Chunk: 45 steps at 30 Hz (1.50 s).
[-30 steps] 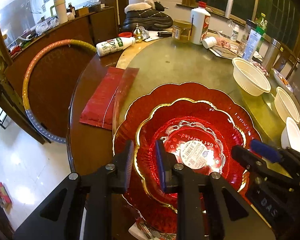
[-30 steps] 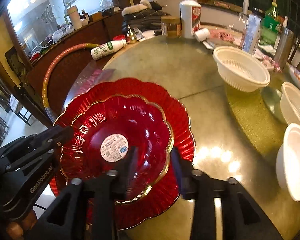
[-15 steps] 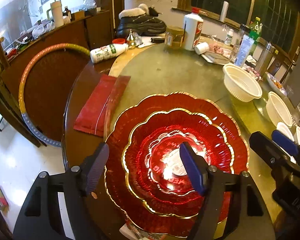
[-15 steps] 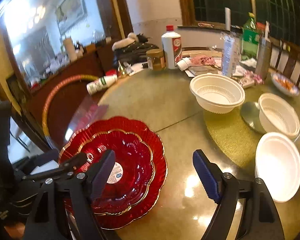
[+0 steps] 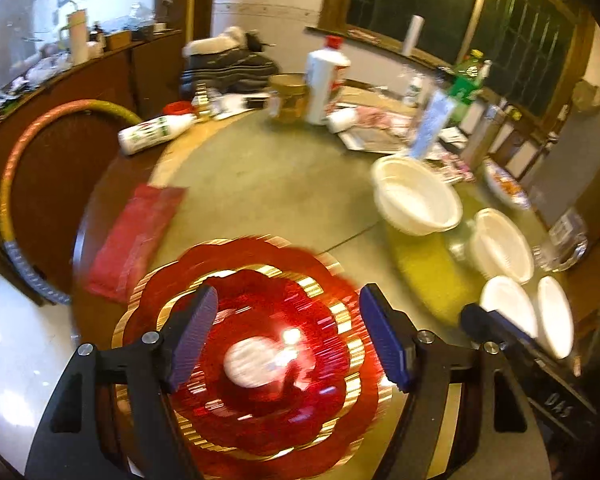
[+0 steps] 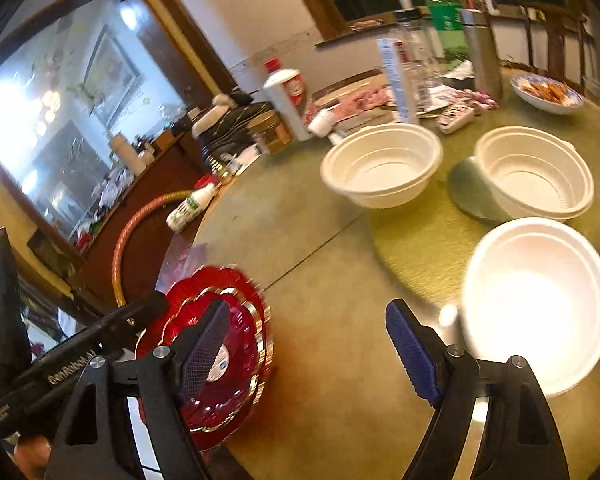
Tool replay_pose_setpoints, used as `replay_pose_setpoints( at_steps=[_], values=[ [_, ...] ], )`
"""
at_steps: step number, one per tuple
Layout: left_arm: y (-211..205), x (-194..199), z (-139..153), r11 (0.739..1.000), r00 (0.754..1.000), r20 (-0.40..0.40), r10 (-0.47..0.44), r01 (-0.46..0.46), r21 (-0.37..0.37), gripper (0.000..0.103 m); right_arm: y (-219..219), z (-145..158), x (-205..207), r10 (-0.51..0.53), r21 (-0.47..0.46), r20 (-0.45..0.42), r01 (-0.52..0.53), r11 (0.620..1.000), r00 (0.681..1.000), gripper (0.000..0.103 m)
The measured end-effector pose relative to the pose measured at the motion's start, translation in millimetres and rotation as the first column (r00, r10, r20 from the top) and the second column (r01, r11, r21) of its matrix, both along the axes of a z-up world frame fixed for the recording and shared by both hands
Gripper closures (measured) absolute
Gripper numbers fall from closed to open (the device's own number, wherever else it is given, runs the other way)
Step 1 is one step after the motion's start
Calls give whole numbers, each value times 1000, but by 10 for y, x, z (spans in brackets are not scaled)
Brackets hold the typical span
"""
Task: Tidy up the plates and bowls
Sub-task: 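Move both grippers toward a white plastic bowl on the table, then grasp the rim of the white plastic bowl with both grippers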
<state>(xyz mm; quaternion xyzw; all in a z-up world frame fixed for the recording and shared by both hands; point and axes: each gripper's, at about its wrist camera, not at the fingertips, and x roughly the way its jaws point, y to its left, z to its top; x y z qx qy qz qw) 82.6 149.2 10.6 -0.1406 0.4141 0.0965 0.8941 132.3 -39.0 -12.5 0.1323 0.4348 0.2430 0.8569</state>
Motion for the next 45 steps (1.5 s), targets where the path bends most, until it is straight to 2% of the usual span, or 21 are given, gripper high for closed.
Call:
replay_pose_setpoints(
  at_steps=[6, 10, 12, 17, 21, 24, 28, 29, 30, 31, 32, 33, 36, 45],
  values=[
    [-347, 613, 25, 996, 997, -47, -56, 53, -66, 30, -435, 36, 522, -62, 77, -104, 70, 995, 993, 21],
    [-459, 1021, -69, 996, 997, -74, -9, 3, -93, 30, -613, -7, 930, -72, 143, -182, 99, 985, 981, 22],
    [-498, 1235, -157, 994, 994, -110, 16, -28, -105, 30, -612, -79, 1173, -54, 178, -247, 100, 979, 968, 24],
    [-514, 1629, -356, 989, 983, -168, 69, -89, -118, 30, -555, -241, 1518, -74, 150, -309, 125, 981, 948, 35],
    [-545, 1840, -488, 989, 975, -201, 93, -114, -94, 30, -536, -353, 1713, -112, 122, -339, 161, 979, 934, 42],
    [-563, 1933, -560, 989, 973, -202, 107, -124, -75, 30, -513, -445, 1832, -143, 84, -353, 184, 979, 925, 49],
    [-569, 2030, -713, 989, 962, -247, 113, -133, -64, 30, -492, -566, 1929, -166, 55, -372, 201, 978, 913, 61],
    [-570, 2041, -752, 989, 959, -260, 114, -135, -66, 33, -475, -615, 1951, -165, 53, -383, 200, 978, 909, 63],
    [-584, 2045, -782, 989, 957, -268, 110, -132, -63, 43, -454, -649, 1967, -159, 43, -391, 191, 981, 907, 75],
    [-616, 2060, -807, 993, 956, -277, 93, -110, -48, 71, -433, -664, 1971, -153, 34, -392, 180, 983, 907, 85],
    [-660, 2076, -830, 997, 955, -293, 56, -70, -36, 84, -415, -671, 1967, -144, 34, -386, 170, 985, 911, 88],
    [-687, 2074, -846, 998, 951, -307, 41, -50, -23, 84, -409, -660, 1947, -143, 27, -379, 165, 986, 914, 91],
    [-690, 1964, -789, 998, 960, -278, 36, -47, -33, 84, -431, -584, 1852, -130, 38, -350, 153, 987, 928, 91],
    [-799, 1358, -376, 1000, 987, -159, 12, -11, 9, 84, -508, -188, 1240, -110, 72, -223, 129, 989, 969, 91]
  ],
)
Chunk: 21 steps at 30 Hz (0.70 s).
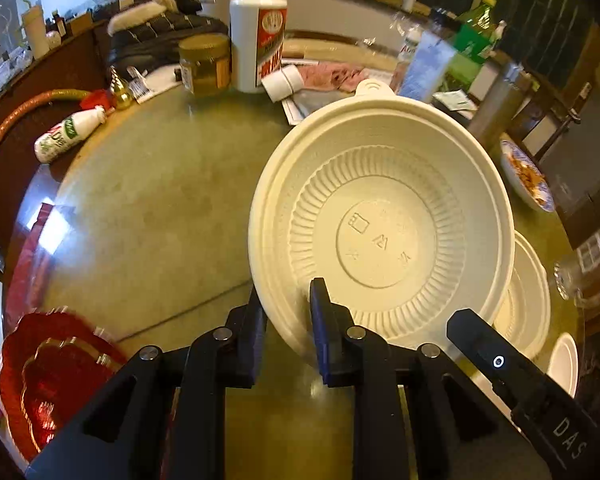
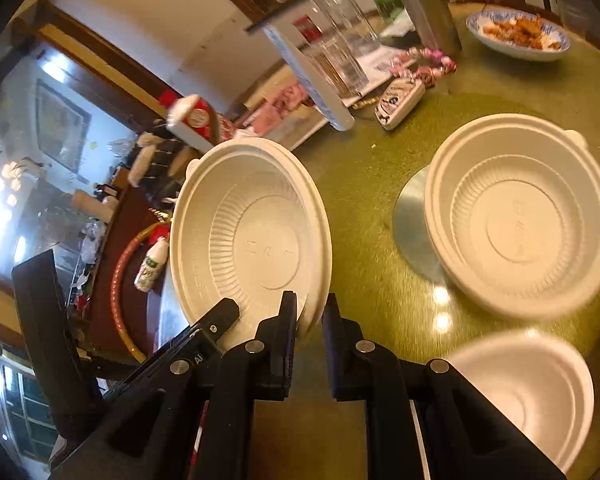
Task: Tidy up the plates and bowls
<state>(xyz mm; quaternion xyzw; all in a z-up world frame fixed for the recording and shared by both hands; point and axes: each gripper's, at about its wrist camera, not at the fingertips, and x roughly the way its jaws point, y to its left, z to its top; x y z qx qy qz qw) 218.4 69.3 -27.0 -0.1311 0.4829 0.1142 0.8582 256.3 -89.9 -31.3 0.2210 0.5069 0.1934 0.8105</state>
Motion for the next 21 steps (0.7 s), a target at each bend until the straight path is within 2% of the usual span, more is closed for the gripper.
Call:
replay_pose_setpoints(
  at_steps=[9, 14, 21],
  values=[
    [-180, -679, 110, 998, 994, 93, -56, 53, 29, 84, -199, 149, -813, -23, 0, 98, 23, 1000, 995, 90],
    [-239, -974, 100, 997, 990, 122, -76, 72, 36, 84, -244, 165, -1246, -26, -32, 151, 31, 999, 988, 90],
    [-271, -1270, -1, 995, 986, 137, -99, 94, 44, 84, -296, 97, -1559, -31, -31, 158, 37, 999, 987, 90]
  ],
)
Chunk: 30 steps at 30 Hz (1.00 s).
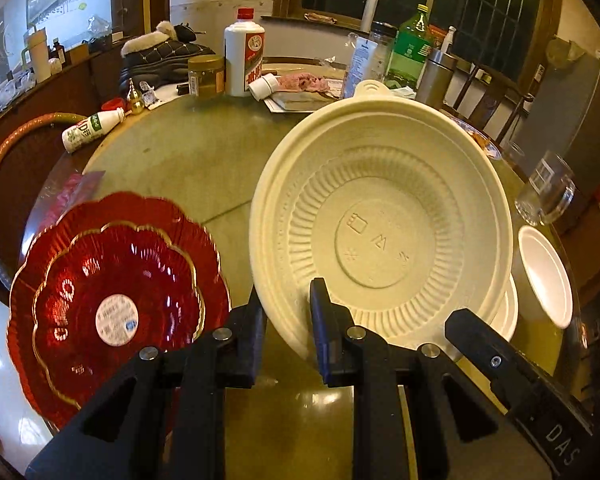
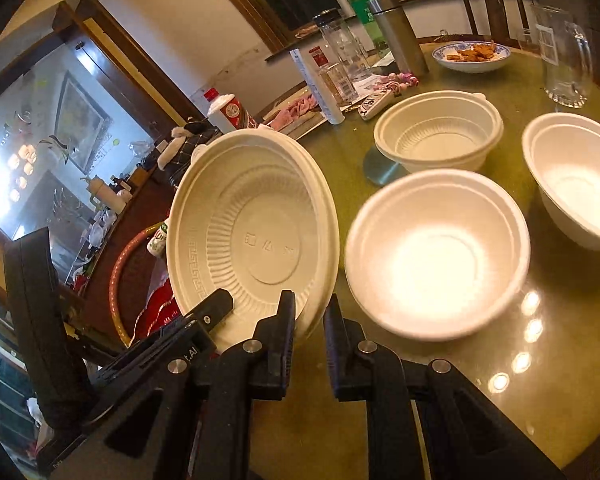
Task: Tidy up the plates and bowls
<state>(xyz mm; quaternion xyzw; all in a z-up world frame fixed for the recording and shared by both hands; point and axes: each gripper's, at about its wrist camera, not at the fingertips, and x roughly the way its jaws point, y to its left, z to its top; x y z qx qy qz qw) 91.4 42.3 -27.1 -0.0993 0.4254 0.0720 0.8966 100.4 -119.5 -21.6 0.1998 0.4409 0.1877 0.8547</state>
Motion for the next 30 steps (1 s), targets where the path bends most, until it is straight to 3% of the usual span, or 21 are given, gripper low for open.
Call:
replay_pose_setpoints(
  at_steps=[30],
  values=[
    [488, -511, 47, 995, 993, 68, 96, -98, 17, 84, 520, 67, -298, 124, -36, 47, -122, 992, 991, 89]
  ],
)
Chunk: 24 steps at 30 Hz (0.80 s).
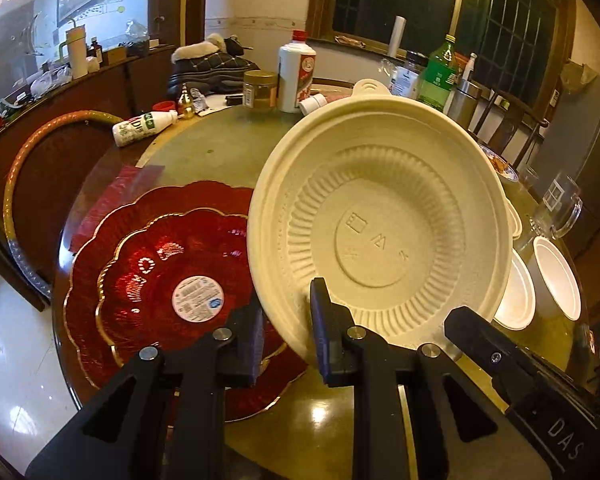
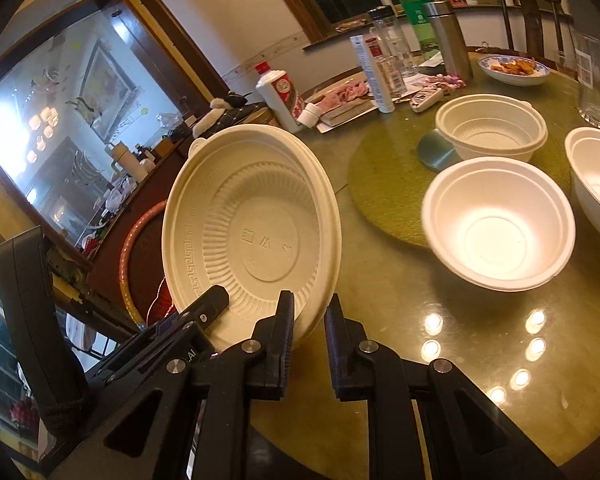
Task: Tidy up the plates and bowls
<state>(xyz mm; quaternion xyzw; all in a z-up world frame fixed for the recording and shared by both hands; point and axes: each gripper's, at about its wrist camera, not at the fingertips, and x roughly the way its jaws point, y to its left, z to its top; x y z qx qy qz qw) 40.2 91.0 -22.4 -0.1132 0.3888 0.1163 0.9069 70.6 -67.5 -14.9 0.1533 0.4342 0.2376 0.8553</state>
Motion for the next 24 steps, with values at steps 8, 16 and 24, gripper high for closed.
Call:
replay_pose_setpoints(
  at_steps=[8, 16, 24],
  values=[
    [203, -149, 69, 999, 999, 18, 41, -41, -16, 84, 201, 75, -39, 48, -3, 16, -48, 999, 999, 89],
    [528, -285, 57, 993, 994, 24, 111, -110, -42, 84, 537, 102, -71, 125, -6, 22, -125, 992, 992, 88],
    [771, -355, -33, 983, 985, 5, 172, -172, -58, 84, 867, 48, -58, 190, -17, 7, -190, 982, 982, 88]
  ],
)
